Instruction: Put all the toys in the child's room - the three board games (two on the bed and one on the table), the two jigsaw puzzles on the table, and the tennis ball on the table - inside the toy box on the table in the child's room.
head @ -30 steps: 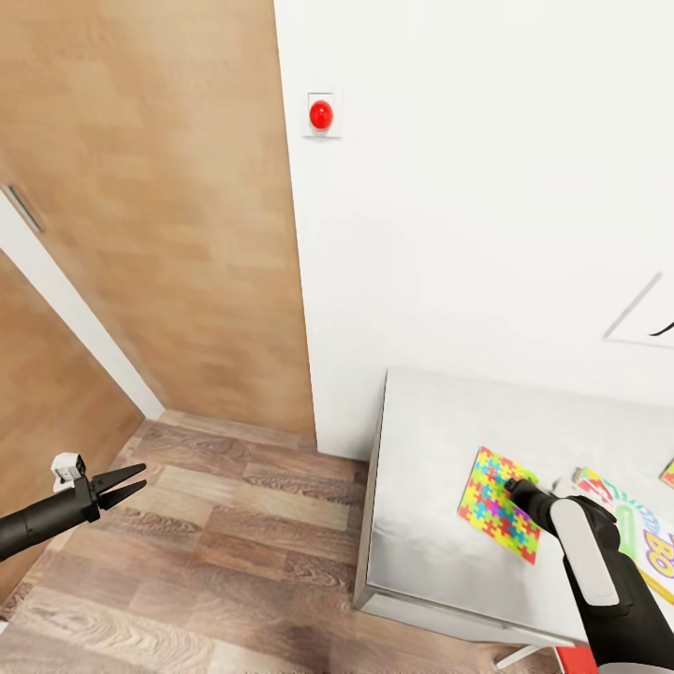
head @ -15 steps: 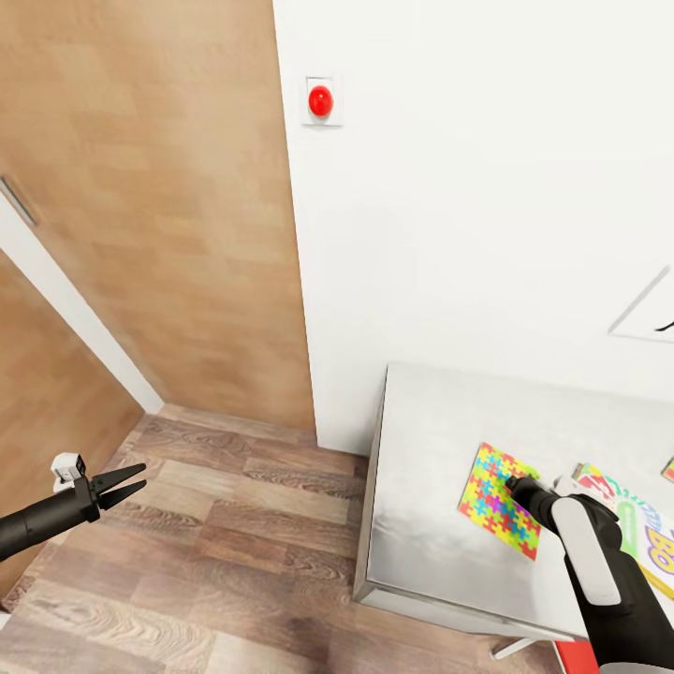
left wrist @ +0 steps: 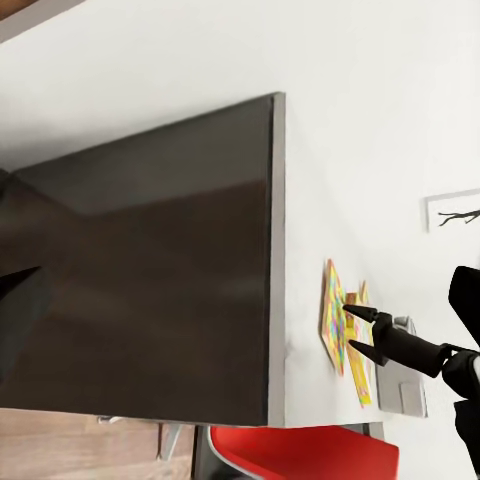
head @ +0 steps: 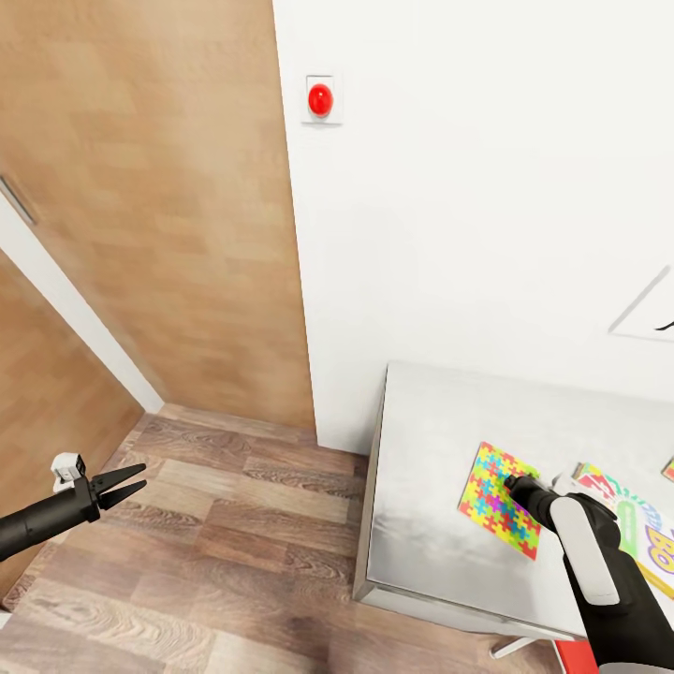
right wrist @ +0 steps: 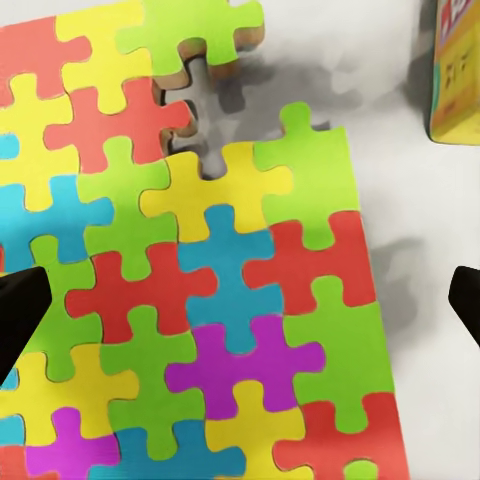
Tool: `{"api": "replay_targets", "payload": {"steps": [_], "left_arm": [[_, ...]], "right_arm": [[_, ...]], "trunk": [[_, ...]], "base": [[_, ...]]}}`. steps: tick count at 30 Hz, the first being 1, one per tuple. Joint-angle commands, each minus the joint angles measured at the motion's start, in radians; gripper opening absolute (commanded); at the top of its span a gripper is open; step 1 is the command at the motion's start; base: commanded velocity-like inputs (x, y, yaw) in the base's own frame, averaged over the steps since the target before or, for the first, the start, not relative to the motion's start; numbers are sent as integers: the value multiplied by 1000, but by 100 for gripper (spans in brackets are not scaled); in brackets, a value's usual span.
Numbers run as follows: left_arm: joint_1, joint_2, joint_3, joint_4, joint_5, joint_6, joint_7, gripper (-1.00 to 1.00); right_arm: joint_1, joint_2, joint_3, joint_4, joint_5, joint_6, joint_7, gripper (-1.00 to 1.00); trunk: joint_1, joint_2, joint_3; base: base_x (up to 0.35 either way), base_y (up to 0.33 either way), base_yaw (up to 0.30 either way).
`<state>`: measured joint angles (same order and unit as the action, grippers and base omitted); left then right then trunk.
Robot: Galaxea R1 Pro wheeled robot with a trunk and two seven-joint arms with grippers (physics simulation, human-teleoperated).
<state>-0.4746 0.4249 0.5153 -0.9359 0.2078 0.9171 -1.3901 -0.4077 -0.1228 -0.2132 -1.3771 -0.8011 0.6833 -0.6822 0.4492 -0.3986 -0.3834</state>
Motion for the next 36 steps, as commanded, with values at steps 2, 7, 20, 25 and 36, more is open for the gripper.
{"api": "replay_targets", "payload": {"steps": [2, 7, 20, 25, 36], "left_arm": [[-1, 0, 0, 0, 1, 11, -3, 100], [-1, 0, 0, 0, 1, 11, -3, 100], [-1, 0, 0, 0, 1, 11, -3, 100], [-1, 0, 0, 0, 1, 11, -3, 100], [-1, 0, 0, 0, 1, 11, -3, 100]], "right_arm": [[0, 0, 1, 19, -22, -1, -7, 100], [0, 0, 1, 19, -21, -1, -7, 100], [0, 2, 3, 18, -21, -1, -7, 100], [0, 3, 3, 18, -21, -1, -7, 100], [0, 8, 3, 18, -18, -1, -7, 100]], "trunk": [[1, -1, -3], [1, -1, -7], [1, -1, -7], [1, -1, -7], [1, -1, -7]], "base": [[0, 9, 0], [0, 133, 0], [0, 35, 0], [30, 166, 0], [91, 47, 0]]}}
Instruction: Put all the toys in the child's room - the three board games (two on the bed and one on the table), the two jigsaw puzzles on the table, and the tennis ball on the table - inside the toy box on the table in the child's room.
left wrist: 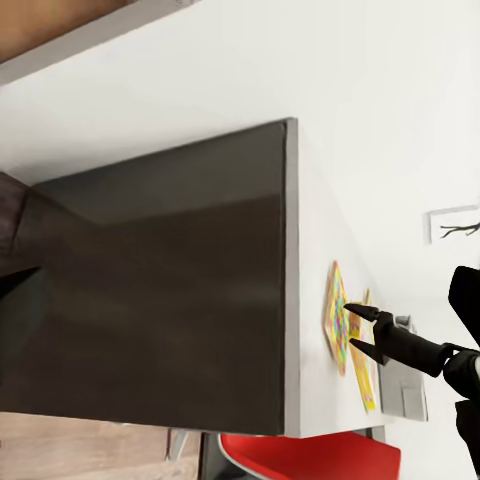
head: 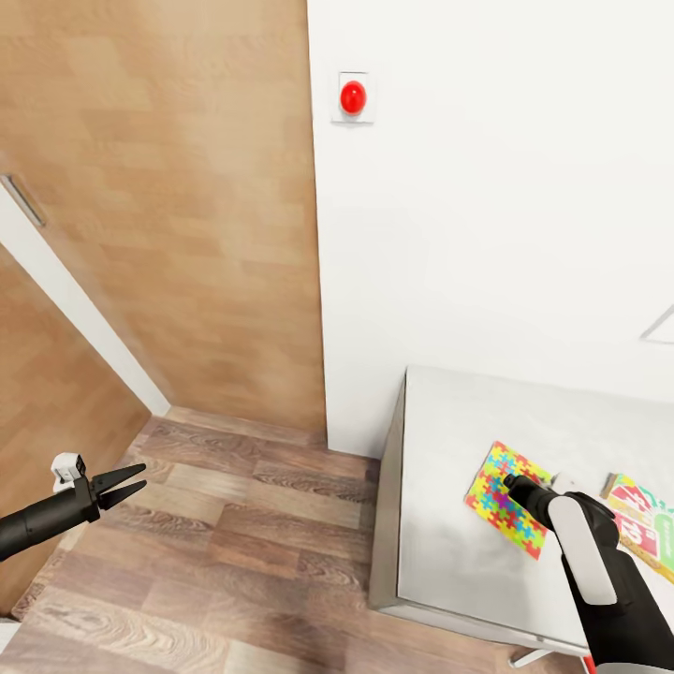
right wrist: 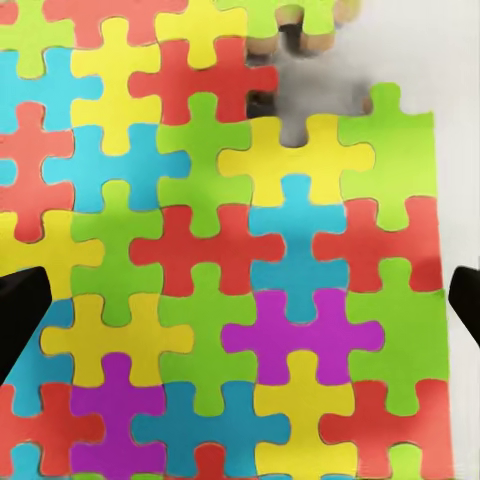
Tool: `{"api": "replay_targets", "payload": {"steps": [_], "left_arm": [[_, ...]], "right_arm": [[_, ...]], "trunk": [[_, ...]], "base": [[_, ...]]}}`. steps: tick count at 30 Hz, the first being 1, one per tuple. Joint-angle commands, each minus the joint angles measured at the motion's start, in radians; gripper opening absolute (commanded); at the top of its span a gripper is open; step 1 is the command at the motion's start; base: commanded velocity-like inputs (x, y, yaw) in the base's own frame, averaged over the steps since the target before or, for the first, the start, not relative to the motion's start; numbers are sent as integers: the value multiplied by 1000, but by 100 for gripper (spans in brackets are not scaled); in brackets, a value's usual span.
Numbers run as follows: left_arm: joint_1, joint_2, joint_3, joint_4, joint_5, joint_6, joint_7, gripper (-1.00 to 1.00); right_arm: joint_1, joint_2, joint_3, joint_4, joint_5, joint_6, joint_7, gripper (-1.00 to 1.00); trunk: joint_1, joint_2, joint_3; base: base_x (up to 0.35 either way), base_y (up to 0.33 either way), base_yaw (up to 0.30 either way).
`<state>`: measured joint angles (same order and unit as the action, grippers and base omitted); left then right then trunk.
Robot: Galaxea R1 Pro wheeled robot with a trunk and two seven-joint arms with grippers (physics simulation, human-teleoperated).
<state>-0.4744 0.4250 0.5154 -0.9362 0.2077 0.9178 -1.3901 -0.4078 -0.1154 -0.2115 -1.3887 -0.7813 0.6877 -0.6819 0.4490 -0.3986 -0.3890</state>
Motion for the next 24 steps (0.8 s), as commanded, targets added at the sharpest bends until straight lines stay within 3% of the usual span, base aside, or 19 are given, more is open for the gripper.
{"api": "replay_targets", "payload": {"steps": [1, 24], "left_arm": [[-1, 0, 0, 0, 1, 10, -3, 100], [-1, -8, 0, 0, 1, 10, -3, 100]], "right_arm": [[0, 1, 1, 30, -37, -5, -7, 100], [0, 7, 3, 30, -34, -5, -7, 100]], "trunk": [[1, -1, -2], [1, -1, -2]], "base": [[84, 156, 0], [16, 108, 0]]}}
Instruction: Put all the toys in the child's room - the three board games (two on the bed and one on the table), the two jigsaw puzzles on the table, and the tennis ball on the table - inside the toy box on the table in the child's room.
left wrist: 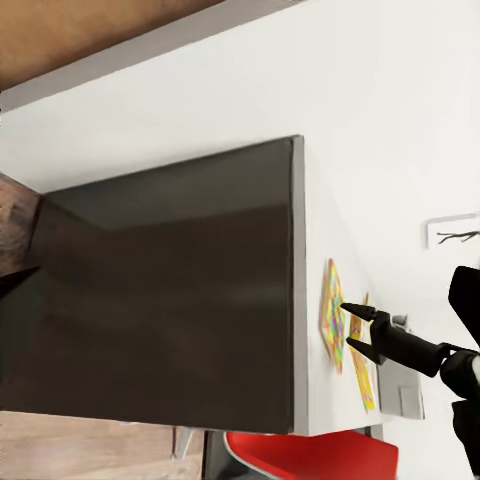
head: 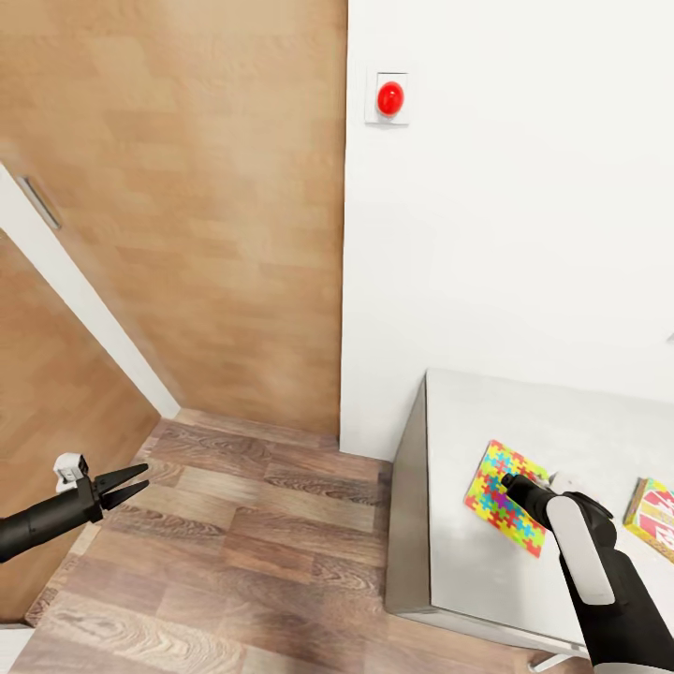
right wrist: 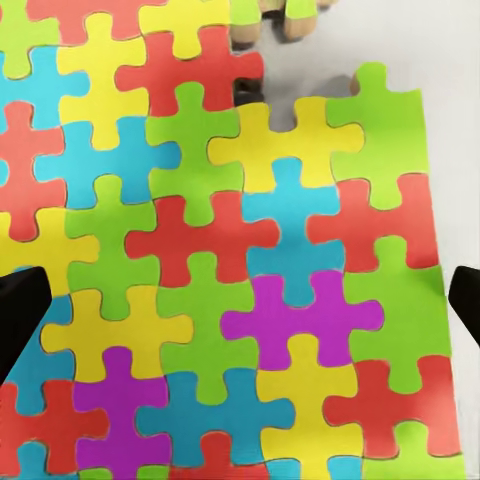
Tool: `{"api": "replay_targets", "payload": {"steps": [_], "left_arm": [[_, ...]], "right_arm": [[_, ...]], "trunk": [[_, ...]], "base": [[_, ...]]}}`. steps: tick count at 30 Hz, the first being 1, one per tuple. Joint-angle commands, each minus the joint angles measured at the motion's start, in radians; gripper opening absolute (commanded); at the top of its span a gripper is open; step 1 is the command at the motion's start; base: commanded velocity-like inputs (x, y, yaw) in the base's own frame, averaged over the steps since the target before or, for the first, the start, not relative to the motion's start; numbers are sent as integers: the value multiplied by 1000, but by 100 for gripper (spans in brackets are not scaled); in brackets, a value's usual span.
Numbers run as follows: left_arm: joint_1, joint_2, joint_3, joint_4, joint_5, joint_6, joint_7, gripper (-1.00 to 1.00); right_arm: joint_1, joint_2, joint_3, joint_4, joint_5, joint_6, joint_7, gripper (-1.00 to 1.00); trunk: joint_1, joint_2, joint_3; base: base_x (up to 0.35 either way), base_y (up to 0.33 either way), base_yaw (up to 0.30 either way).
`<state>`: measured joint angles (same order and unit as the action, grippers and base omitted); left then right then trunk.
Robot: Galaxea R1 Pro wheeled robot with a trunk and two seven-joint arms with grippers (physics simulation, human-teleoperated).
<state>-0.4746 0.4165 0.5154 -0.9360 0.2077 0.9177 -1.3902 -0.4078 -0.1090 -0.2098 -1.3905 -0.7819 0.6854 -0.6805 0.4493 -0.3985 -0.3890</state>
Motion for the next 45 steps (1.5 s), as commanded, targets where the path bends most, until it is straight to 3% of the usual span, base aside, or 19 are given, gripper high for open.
{"api": "replay_targets", "payload": {"steps": [1, 13, 22, 45], "left_arm": [[-1, -1, 0, 0, 1, 10, -3, 100], [-1, -2, 0, 0, 1, 10, -3, 100], [-1, -2, 0, 0, 1, 10, -3, 100], [-1, -4, 0, 0, 1, 10, -3, 100]], "right_arm": [[0, 0, 1, 31, -33, -3, -8, 100], [0, 1, 1, 30, -33, -3, -8, 100], [0, 0, 29, 30, -32, -4, -8, 100], [0, 1, 30, 30, -33, -4, -8, 100]], "trunk": [[1, -2, -2], [1, -2, -2], [1, -2, -2], [1, -2, -2]], "base": [[0, 37, 0], [0, 69, 0], [0, 98, 0], [0, 90, 0]]}}
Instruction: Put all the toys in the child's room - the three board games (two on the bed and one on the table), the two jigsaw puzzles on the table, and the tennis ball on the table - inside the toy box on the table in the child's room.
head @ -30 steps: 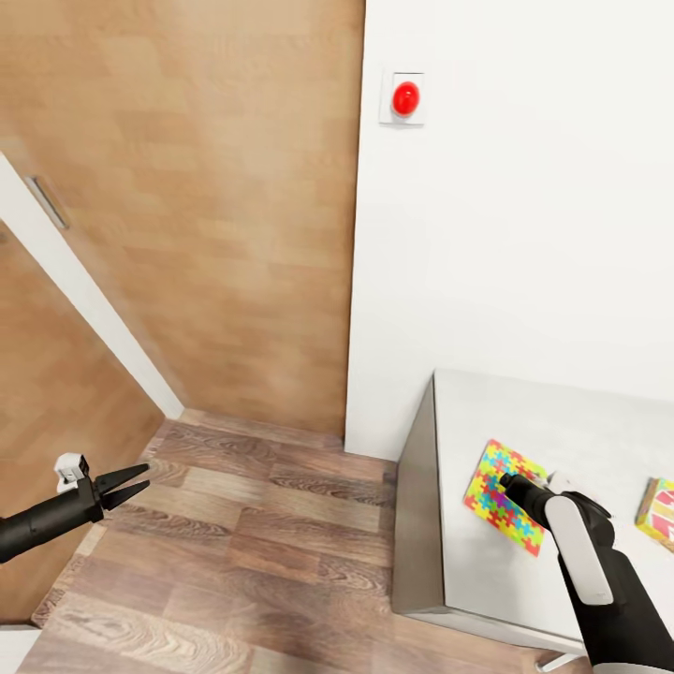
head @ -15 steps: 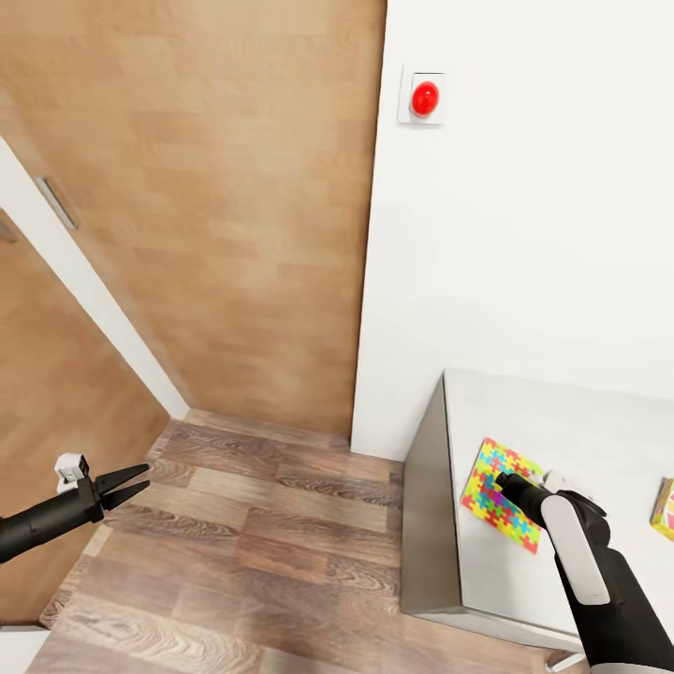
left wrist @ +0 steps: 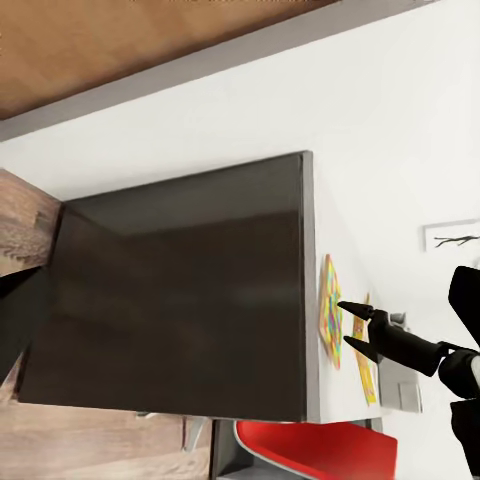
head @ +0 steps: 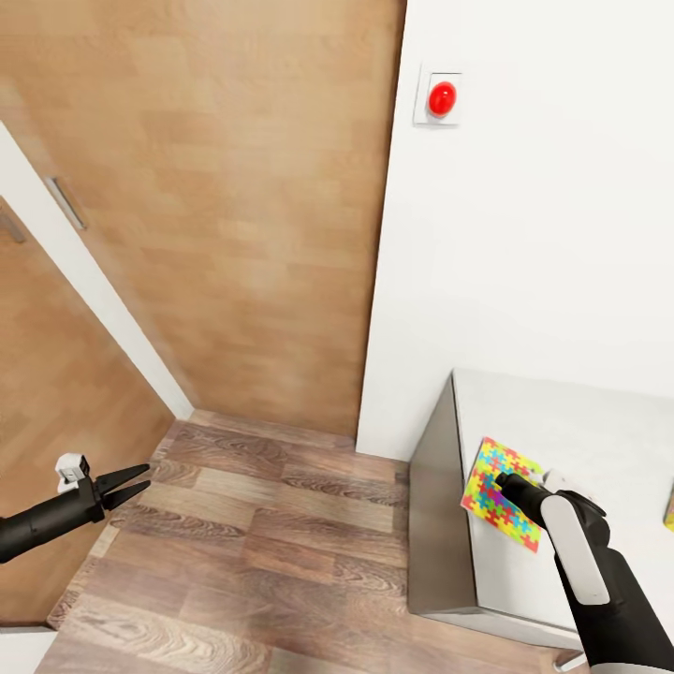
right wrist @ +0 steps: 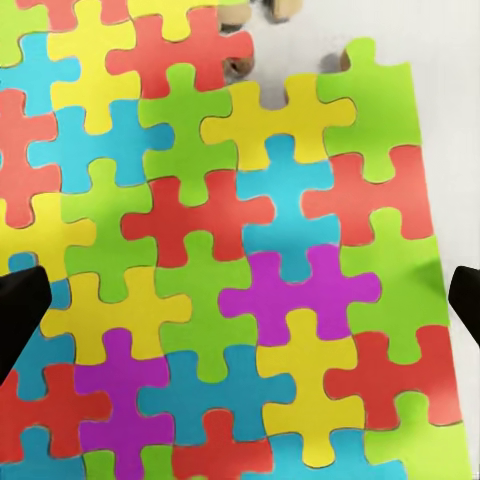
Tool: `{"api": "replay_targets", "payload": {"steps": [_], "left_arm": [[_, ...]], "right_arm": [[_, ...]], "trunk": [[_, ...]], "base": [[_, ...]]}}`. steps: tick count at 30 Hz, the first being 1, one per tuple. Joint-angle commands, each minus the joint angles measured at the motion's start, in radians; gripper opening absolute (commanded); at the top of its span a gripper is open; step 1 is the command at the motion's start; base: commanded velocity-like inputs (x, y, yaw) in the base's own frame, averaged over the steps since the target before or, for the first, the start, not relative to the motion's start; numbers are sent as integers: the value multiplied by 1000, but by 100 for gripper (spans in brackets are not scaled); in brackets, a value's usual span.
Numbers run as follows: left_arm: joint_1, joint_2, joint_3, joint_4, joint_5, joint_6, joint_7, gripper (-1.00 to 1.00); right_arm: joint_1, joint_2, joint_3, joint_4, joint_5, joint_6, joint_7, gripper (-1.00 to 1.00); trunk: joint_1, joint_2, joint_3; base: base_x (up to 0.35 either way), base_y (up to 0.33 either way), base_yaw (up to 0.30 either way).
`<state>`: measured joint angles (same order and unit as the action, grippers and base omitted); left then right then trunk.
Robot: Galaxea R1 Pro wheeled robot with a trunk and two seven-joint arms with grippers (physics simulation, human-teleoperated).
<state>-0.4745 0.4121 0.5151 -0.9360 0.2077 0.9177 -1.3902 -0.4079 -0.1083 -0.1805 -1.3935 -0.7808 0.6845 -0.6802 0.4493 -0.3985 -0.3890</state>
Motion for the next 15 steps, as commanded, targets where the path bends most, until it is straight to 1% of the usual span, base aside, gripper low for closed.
{"api": "replay_targets", "payload": {"steps": [1, 4, 8, 12, 15], "left_arm": [[-1, 0, 0, 0, 1, 10, -3, 100], [-1, 0, 0, 0, 1, 10, -3, 100], [-1, -1, 0, 0, 1, 10, -3, 100], [-1, -1, -1, 0, 1, 10, -2, 100], [-1, -2, 0, 0, 1, 10, -2, 100]], "right_arm": [[0, 0, 1, 33, -34, -3, -9, 100], [0, 1, 1, 33, -34, -3, -9, 100], [0, 1, 1, 33, -34, -3, -9, 100], [0, 1, 1, 33, -34, -3, -9, 100], [0, 1, 1, 33, -34, -3, -9, 100]], "trunk": [[1, -1, -2], [1, -1, -2], [1, -1, -2], [1, -1, -2], [1, -1, -2]], "base": [[0, 117, 0], [0, 98, 0], [0, 32, 0], [0, 133, 0], [0, 52, 0]]}}
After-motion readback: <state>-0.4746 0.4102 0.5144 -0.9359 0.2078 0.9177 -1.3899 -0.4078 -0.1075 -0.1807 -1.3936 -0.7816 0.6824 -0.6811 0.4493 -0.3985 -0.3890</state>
